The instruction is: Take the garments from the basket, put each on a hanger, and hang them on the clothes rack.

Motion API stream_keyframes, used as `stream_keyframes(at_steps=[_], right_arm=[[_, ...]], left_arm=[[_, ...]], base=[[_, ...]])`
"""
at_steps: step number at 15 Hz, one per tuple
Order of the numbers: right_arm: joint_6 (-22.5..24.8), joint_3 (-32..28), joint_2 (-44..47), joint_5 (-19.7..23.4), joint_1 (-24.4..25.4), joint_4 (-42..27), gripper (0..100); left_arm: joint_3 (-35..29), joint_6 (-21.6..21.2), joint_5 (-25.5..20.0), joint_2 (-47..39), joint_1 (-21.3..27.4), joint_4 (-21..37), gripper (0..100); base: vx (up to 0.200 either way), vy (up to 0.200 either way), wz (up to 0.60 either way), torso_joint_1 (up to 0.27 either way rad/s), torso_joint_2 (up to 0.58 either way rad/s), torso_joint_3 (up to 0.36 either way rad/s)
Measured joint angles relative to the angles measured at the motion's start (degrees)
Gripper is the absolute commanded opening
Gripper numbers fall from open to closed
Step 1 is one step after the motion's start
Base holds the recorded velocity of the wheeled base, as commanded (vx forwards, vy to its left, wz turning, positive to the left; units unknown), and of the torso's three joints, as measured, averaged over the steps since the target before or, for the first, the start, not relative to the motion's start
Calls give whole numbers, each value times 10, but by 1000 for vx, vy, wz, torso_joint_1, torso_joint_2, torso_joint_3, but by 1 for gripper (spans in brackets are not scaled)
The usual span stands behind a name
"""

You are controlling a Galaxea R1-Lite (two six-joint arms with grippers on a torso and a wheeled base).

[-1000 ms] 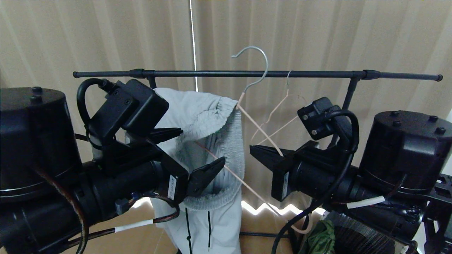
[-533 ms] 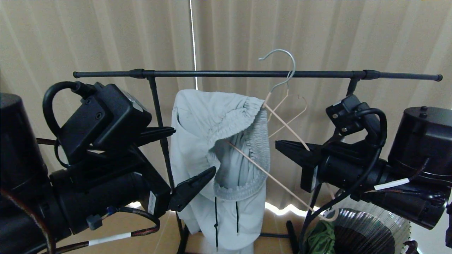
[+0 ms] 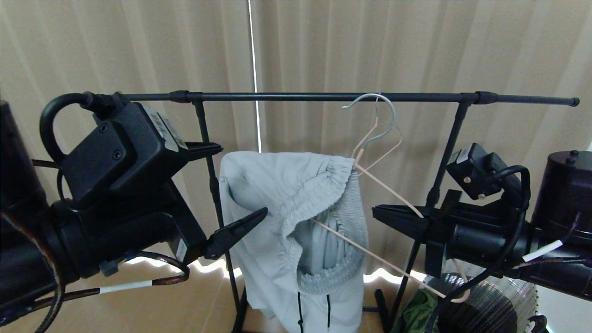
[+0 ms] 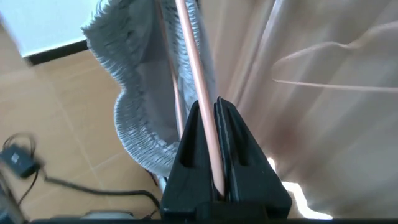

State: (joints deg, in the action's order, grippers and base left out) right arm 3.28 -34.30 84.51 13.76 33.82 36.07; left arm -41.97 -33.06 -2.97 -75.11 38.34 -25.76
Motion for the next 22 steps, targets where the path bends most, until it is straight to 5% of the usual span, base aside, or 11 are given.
stream_keyframes(at_steps=[8, 15, 16, 22], right_arm=[[14, 3, 4, 38, 16, 0, 0], [14, 3, 1, 50, 36, 4, 0], [14, 3, 0, 50, 37, 4, 0], [14, 3, -1, 49, 38, 3, 0]], left_arm=[[-93, -53, -26, -111, -12, 0, 100], [-95, -56, -52, -146, -17, 0, 100], [-94, -56, -52, -147, -18, 0, 0], [-92, -56, -49, -148, -20, 0, 0]], base=[[0, 0, 0, 0, 0, 0], [0, 0, 0, 0, 0, 0], [0, 0, 0, 0, 0, 0], [0, 0, 0, 0, 0, 0]])
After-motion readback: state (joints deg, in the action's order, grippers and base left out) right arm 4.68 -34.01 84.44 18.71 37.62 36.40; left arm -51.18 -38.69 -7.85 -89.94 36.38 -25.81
